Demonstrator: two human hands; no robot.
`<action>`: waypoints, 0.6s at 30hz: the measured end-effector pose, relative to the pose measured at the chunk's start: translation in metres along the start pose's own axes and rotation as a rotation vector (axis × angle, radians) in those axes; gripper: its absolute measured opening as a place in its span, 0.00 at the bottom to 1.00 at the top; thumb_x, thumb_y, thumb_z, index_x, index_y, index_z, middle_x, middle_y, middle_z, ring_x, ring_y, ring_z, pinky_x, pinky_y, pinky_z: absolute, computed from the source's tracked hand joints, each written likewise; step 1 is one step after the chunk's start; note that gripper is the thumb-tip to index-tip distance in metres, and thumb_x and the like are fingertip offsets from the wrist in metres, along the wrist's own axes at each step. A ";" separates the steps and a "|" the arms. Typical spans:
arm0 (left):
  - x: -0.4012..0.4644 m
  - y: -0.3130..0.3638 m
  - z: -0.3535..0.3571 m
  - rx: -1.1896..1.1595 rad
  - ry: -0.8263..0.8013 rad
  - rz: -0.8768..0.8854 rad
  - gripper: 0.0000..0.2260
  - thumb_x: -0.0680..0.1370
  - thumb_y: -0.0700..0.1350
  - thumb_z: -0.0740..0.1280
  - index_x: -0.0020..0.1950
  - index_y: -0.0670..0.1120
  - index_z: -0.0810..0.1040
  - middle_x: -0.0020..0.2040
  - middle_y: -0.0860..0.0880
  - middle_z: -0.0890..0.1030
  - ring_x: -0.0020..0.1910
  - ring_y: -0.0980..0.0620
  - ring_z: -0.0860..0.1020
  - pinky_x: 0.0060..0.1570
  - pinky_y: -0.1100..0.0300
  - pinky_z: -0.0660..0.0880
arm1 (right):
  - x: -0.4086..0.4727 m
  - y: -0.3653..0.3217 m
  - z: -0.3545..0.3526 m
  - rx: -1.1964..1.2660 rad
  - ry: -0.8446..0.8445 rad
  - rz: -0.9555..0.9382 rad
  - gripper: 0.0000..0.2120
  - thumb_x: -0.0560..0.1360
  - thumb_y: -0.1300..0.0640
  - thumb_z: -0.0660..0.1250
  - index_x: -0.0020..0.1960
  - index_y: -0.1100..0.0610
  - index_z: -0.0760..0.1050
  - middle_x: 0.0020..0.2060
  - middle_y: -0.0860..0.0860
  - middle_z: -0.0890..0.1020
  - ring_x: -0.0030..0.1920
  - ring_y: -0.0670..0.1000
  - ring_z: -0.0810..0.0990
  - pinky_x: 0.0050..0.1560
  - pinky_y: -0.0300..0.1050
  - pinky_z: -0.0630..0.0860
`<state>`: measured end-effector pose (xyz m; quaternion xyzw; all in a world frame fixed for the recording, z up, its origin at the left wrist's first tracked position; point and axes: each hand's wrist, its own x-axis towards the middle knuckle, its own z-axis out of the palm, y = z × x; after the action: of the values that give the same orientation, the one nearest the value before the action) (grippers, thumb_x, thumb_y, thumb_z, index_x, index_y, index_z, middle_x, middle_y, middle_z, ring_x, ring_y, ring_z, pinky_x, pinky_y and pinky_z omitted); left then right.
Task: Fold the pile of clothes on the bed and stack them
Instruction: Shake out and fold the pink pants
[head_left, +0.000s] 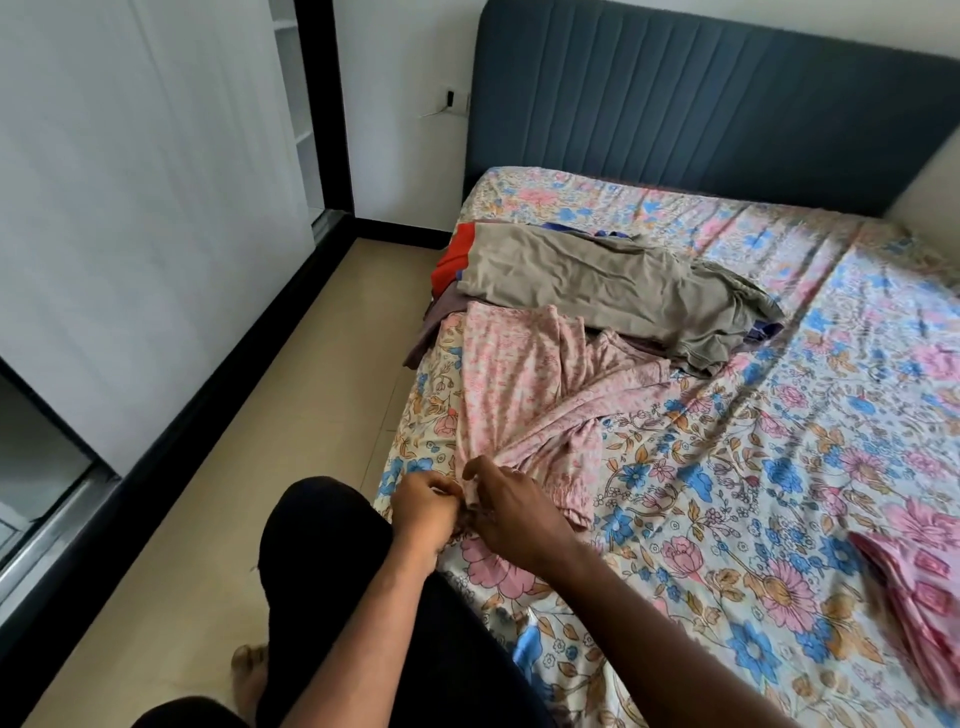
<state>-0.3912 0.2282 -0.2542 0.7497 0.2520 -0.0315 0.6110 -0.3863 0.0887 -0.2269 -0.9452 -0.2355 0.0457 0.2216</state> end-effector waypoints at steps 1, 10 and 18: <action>-0.001 0.000 0.000 0.000 0.001 -0.002 0.07 0.71 0.37 0.72 0.35 0.46 0.83 0.34 0.44 0.84 0.36 0.41 0.84 0.37 0.45 0.83 | 0.000 0.000 0.001 0.007 0.007 -0.004 0.20 0.77 0.57 0.68 0.65 0.49 0.64 0.44 0.52 0.83 0.41 0.55 0.81 0.44 0.56 0.81; -0.007 0.006 0.002 -0.014 -0.027 0.028 0.09 0.71 0.44 0.79 0.36 0.42 0.82 0.34 0.47 0.84 0.35 0.46 0.85 0.36 0.50 0.83 | 0.004 0.007 -0.023 0.296 -0.055 0.080 0.19 0.74 0.64 0.68 0.63 0.54 0.69 0.42 0.47 0.84 0.39 0.48 0.83 0.42 0.42 0.82; -0.007 0.005 0.005 0.141 0.015 0.092 0.07 0.70 0.37 0.77 0.37 0.41 0.79 0.36 0.44 0.83 0.36 0.41 0.83 0.38 0.44 0.83 | -0.035 0.071 -0.042 0.232 0.193 0.631 0.20 0.75 0.48 0.74 0.61 0.54 0.71 0.52 0.50 0.77 0.50 0.51 0.78 0.49 0.48 0.77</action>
<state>-0.3935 0.2203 -0.2489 0.8018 0.2192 -0.0153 0.5558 -0.3792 -0.0006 -0.2215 -0.9399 0.0969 0.0486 0.3239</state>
